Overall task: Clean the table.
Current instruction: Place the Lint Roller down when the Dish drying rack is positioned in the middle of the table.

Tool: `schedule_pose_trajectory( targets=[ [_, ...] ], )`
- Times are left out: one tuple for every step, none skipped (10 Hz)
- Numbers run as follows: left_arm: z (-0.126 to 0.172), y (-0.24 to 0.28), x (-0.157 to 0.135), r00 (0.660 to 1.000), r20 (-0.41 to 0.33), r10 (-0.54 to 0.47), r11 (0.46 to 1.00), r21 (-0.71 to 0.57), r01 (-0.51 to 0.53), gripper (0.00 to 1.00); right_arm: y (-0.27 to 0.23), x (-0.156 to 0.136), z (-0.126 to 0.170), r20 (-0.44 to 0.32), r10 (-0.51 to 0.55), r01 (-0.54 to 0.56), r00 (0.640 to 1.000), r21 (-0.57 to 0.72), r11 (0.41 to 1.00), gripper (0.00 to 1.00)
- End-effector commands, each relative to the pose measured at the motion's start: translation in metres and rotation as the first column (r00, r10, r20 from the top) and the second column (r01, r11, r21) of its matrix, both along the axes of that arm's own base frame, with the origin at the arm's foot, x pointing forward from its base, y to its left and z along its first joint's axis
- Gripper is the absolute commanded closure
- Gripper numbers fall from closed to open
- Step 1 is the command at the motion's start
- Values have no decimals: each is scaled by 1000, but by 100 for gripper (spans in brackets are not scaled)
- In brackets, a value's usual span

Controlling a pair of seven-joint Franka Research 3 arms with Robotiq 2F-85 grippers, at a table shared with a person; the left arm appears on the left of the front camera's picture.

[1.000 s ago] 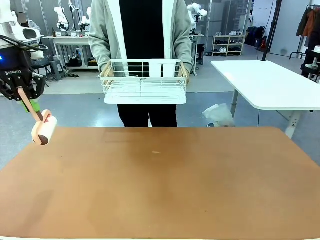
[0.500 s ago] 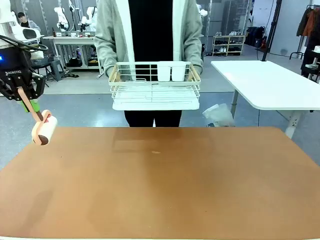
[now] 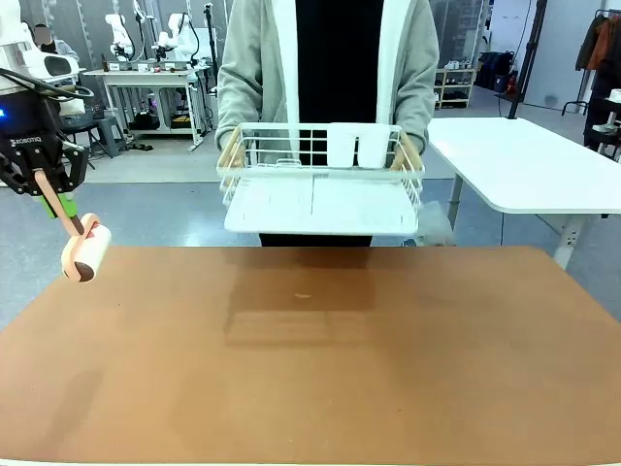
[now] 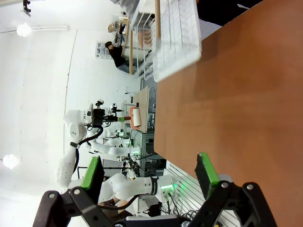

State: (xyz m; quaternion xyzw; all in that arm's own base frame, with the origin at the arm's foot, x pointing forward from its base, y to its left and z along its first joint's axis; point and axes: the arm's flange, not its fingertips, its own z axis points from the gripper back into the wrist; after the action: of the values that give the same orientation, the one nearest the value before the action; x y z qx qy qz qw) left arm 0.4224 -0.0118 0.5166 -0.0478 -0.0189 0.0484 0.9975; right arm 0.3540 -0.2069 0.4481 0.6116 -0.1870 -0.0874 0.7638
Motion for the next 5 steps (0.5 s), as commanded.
schedule_pose_trajectory(
  targets=[
    [5, 2, 1, 1000, 5, -1, 1000, -6, 1, 79, 3, -2, 3, -1, -4, 4, 1000, 19, 1000, 0],
    [5, 2, 1, 1000, 5, -1, 1000, -6, 1, 79, 3, -2, 3, -1, -4, 4, 1000, 19, 1000, 0],
    [5, 2, 1, 1000, 5, -1, 1000, -6, 1, 79, 3, -2, 3, -1, -4, 4, 1000, 19, 1000, 0],
    [5, 2, 1, 1000, 5, -1, 1000, -6, 1, 79, 3, -2, 3, -1, -4, 4, 1000, 19, 1000, 0],
    [5, 2, 1, 1000, 5, -1, 1000, -6, 1, 79, 3, -2, 3, -1, -4, 4, 1000, 19, 1000, 0]
  ],
)
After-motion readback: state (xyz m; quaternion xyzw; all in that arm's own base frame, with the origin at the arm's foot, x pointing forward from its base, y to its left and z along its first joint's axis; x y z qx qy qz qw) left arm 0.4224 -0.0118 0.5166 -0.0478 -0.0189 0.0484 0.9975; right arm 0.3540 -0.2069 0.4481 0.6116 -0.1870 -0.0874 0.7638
